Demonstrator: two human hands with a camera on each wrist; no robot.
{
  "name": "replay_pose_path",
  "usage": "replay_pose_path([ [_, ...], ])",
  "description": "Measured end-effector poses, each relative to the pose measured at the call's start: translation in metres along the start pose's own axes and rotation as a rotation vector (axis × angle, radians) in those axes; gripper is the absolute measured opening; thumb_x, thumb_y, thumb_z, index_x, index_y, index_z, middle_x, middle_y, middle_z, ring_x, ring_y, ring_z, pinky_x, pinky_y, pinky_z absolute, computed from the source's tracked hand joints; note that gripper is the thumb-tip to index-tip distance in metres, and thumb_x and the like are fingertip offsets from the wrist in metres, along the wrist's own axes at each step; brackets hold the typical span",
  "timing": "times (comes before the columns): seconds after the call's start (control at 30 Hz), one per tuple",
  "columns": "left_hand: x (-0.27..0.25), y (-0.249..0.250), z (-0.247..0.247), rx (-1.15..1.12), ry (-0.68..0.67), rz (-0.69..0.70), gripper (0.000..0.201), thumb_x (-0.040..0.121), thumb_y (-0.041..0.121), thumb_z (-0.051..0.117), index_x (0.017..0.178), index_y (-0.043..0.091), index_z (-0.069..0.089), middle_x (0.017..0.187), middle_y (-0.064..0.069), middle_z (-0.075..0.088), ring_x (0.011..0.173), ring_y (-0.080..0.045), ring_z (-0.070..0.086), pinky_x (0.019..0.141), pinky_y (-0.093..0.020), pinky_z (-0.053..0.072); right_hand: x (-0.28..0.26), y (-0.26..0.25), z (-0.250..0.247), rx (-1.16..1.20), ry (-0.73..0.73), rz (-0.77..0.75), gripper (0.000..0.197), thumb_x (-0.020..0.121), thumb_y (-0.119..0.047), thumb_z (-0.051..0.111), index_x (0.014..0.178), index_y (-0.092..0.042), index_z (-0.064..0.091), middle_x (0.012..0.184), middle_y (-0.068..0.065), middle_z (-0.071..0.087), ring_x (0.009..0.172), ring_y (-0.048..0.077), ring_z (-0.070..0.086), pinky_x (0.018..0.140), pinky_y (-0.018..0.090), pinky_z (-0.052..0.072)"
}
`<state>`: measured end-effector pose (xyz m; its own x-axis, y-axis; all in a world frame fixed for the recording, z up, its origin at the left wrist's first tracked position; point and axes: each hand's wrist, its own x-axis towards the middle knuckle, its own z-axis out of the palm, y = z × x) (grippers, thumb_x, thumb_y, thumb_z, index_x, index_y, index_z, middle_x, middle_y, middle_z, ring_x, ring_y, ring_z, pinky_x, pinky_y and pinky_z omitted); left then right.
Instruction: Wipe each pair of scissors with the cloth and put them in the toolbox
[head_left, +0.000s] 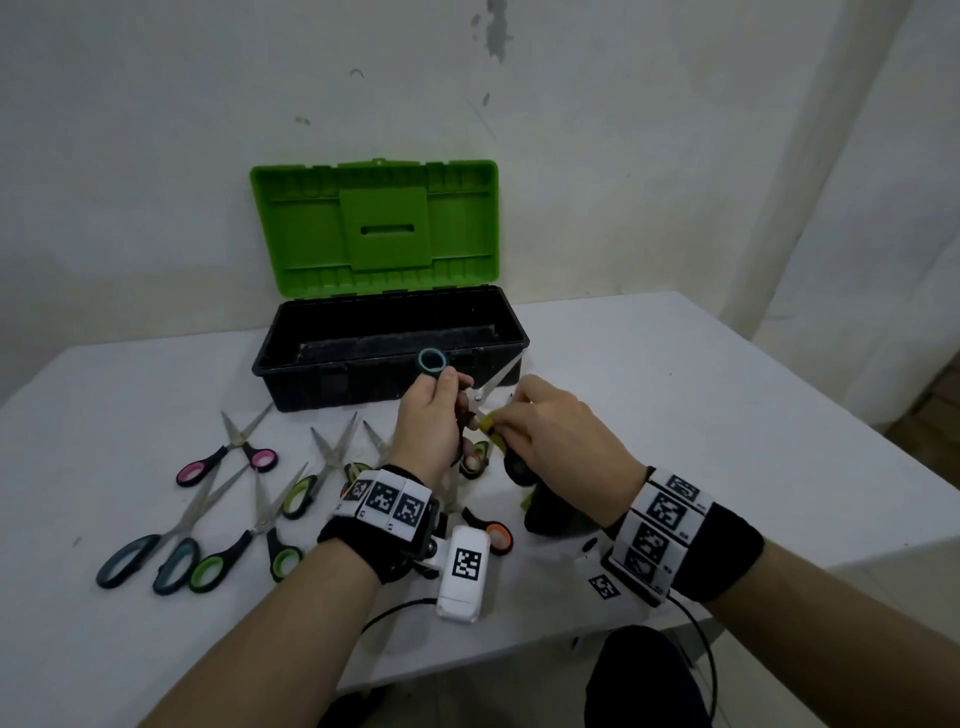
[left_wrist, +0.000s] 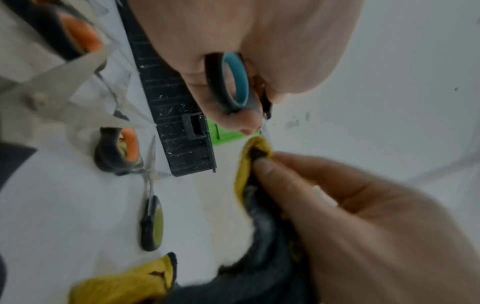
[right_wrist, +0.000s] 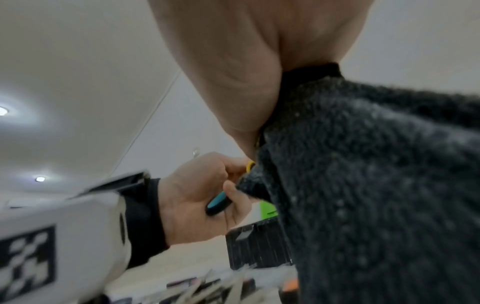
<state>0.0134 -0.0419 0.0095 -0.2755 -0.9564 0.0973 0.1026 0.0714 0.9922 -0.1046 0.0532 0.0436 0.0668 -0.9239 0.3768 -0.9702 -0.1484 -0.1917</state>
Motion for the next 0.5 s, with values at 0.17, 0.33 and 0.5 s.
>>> replay_pose_path([
  [0.17,-0.005,-0.003,0.011,0.056,-0.024,0.023,0.033,0.106,0.028,0.041,0.092,0.007,0.062,0.072,-0.008,0.06,0.061,-0.018,0.057,0.048,-0.03,0.044,0.015,-0.003,-0.003,-0.015,0.059,0.028,0.023,0.097,-0.024,0.053,0.103,-0.012,0.071,0.095,0.006,0.049,0.067,0.027,0.055,0.058,0.042,0.05],
  [0.33,-0.005,-0.003,0.007,0.03,0.039,-0.004,0.032,0.106,0.027,0.039,0.092,0.011,0.062,0.07,-0.005,0.056,0.062,-0.019,0.058,0.047,-0.031,0.045,0.003,0.002,0.001,-0.067,-0.077,0.042,0.021,0.097,-0.022,0.055,0.112,-0.022,0.071,0.097,0.004,0.047,0.072,0.025,0.056,0.063,0.04,0.051],
  [0.5,-0.005,-0.006,0.011,0.061,-0.011,0.014,0.032,0.106,0.028,0.039,0.092,0.011,0.062,0.074,-0.009,0.061,0.062,-0.018,0.059,0.048,-0.03,0.043,0.011,0.001,-0.003,-0.054,0.014,0.024,0.019,0.096,-0.022,0.056,0.102,-0.012,0.07,0.096,0.006,0.048,0.066,0.027,0.055,0.056,0.039,0.049],
])
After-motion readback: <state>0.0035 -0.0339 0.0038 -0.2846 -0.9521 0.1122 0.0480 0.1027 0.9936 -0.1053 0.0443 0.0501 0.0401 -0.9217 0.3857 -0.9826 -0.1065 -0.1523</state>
